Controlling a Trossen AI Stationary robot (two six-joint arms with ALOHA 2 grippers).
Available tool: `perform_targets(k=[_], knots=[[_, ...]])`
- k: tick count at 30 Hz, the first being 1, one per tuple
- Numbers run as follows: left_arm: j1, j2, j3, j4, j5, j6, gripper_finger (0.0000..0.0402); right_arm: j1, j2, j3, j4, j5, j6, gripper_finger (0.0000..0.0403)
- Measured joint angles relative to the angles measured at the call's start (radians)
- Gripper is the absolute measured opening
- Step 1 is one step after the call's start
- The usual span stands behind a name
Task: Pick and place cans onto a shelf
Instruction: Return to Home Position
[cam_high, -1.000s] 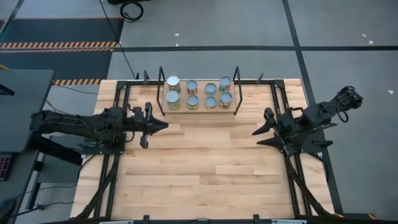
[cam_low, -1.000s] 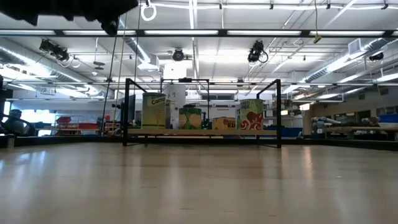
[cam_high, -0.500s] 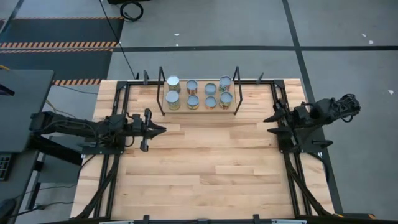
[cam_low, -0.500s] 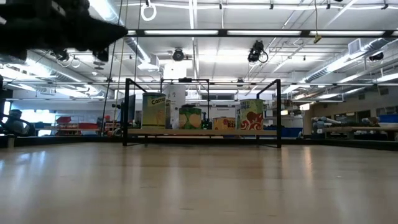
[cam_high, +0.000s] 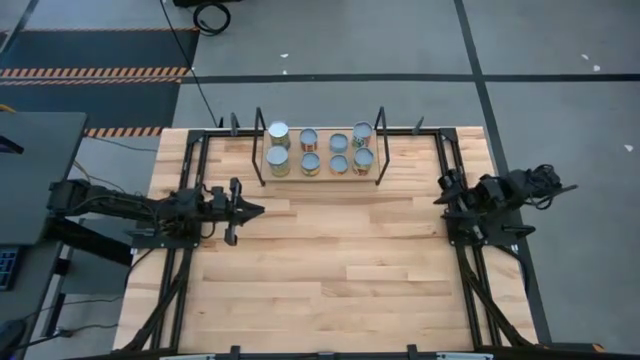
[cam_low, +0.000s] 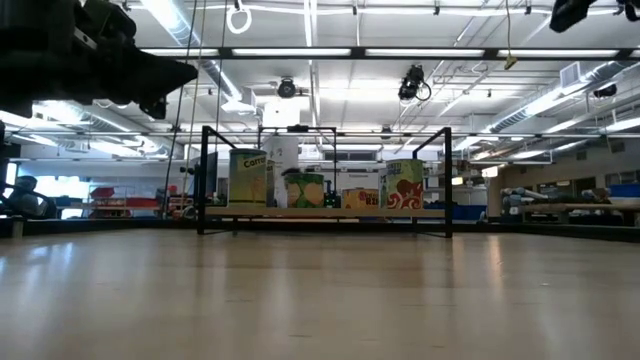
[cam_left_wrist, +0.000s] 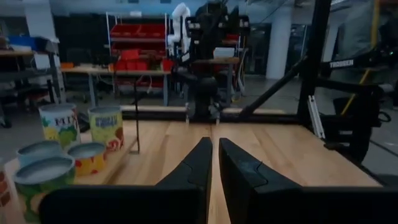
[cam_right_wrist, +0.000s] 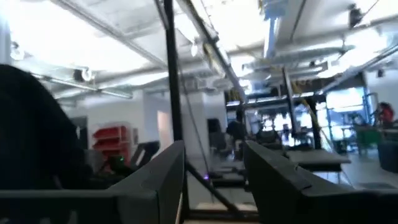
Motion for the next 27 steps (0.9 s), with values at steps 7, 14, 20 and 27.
perform_targets(k=[7, 14, 20, 27], knots=[[-0.003, 0.010, 0.000, -0.032, 0.001, -0.057, 0.0036, -0.002, -0.008, -0.238, 0.329, -0.036, 0.038, 0.0174], [-0.003, 0.009, 0.000, -0.050, 0.001, -0.063, 0.0036, -0.004, 0.001, -0.238, 0.278, -0.039, 0.069, 0.0174], [-0.003, 0.009, -0.001, -0.068, 0.001, -0.064, 0.0036, -0.004, 0.002, -0.238, 0.139, 0.042, 0.072, 0.0174], [-0.003, 0.009, -0.001, -0.067, 0.001, -0.069, 0.0036, -0.004, 0.002, -0.238, 0.112, 0.063, 0.064, 0.0174]])
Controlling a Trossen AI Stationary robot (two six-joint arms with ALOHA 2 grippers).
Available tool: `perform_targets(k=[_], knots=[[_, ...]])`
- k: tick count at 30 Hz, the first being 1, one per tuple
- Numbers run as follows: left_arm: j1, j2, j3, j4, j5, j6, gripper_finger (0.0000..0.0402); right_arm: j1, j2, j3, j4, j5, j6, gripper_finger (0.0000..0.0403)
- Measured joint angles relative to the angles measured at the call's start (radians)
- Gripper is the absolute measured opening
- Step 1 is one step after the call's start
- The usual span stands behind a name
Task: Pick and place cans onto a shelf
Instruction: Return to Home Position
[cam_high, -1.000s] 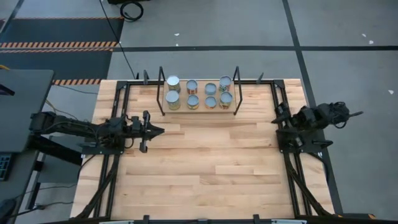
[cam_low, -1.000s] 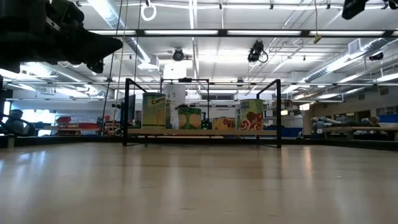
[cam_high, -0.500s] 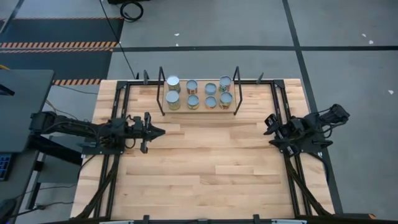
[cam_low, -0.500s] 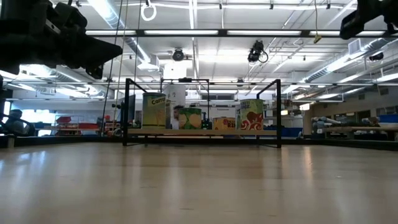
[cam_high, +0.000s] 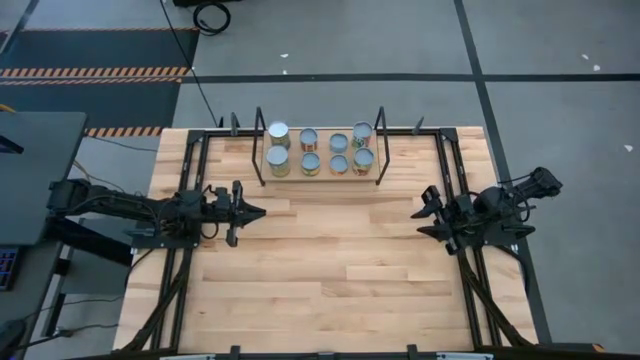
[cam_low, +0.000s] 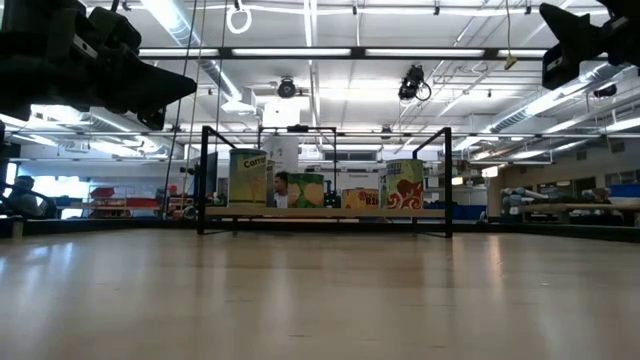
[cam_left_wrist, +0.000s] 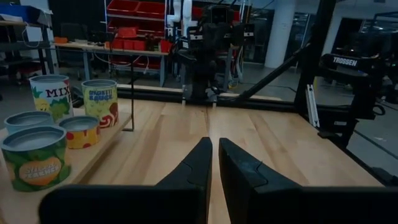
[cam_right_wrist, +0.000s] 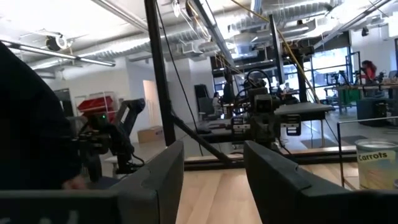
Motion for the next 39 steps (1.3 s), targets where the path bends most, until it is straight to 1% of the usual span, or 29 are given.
perform_targets(k=[30, 31, 33, 36, 39], knots=[[0.001, 0.000, -0.001, -0.003, -0.005, 0.008, 0.0036, 0.000, 0.000, 0.000, 0.006, 0.000, -0.002, 0.0174], [0.001, -0.005, -0.001, -0.016, -0.020, 0.016, 0.0036, 0.000, 0.000, 0.000, 0.006, 0.000, -0.002, 0.0174], [-0.007, -0.049, -0.001, -0.100, -0.029, 0.024, 0.0036, 0.000, 0.000, 0.000, 0.006, 0.000, -0.002, 0.0174], [-0.012, -0.175, -0.001, -0.305, 0.040, 0.024, 0.0036, 0.000, 0.000, 0.000, 0.006, 0.000, -0.002, 0.0174], [-0.012, -0.298, -0.001, -0.452, 0.038, 0.025, 0.0036, 0.000, 0.000, 0.000, 0.006, 0.000, -0.002, 0.0174]])
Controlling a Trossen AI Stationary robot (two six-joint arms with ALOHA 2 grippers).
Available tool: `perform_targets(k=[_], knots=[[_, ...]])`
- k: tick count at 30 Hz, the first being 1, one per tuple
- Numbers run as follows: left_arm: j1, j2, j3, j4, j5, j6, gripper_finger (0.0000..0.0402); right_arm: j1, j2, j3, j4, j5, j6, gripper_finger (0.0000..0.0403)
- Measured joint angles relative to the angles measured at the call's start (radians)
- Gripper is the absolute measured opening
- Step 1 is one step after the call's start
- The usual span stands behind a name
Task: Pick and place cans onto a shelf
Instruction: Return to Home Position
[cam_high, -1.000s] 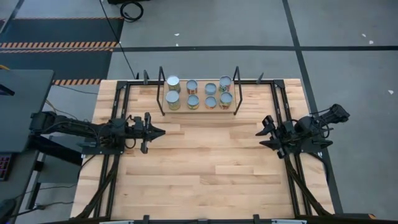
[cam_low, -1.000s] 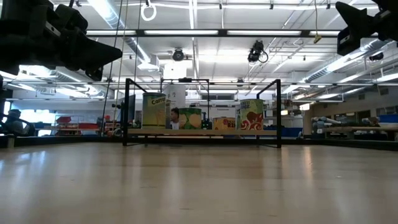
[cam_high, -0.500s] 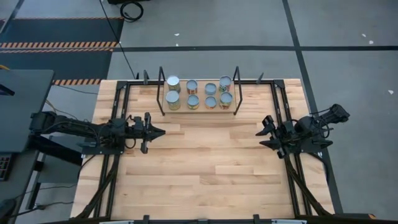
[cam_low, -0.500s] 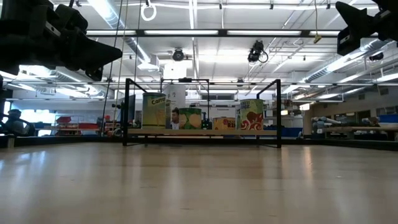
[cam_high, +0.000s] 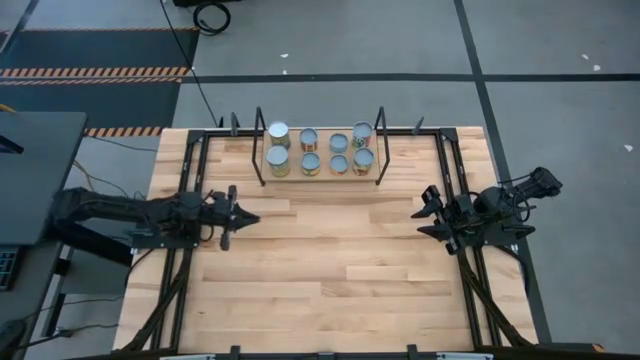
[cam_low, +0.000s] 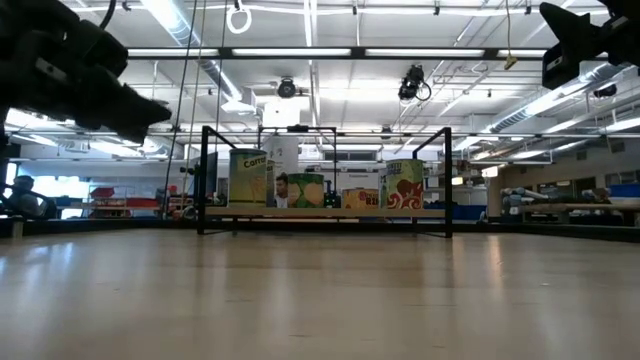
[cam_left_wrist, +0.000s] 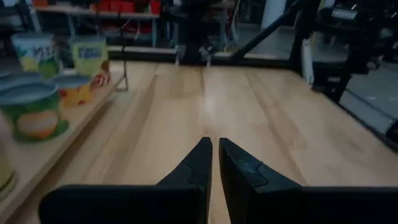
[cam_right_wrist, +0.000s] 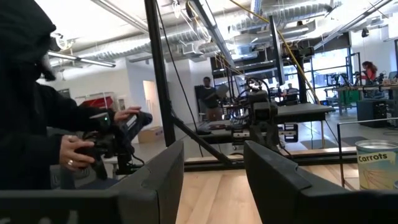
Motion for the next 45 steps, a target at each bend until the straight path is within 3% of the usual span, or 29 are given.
perform_targets(k=[5, 11, 15, 45], knots=[[0.004, -0.216, 0.001, -0.240, -0.024, -0.063, 0.0036, 0.000, 0.000, 0.000, 0.003, 0.000, 0.000, 0.0174], [0.030, -0.404, 0.001, -0.246, -0.026, 0.112, 0.0037, 0.000, 0.000, 0.000, 0.004, 0.000, 0.000, 0.0174], [0.009, -0.402, 0.001, -0.247, -0.041, 0.053, 0.0037, 0.000, 0.000, 0.000, 0.004, 0.000, 0.000, 0.0174], [0.006, -0.389, 0.001, -0.178, -0.026, 0.054, 0.0036, 0.000, 0.000, 0.000, 0.011, 0.000, 0.000, 0.0174]])
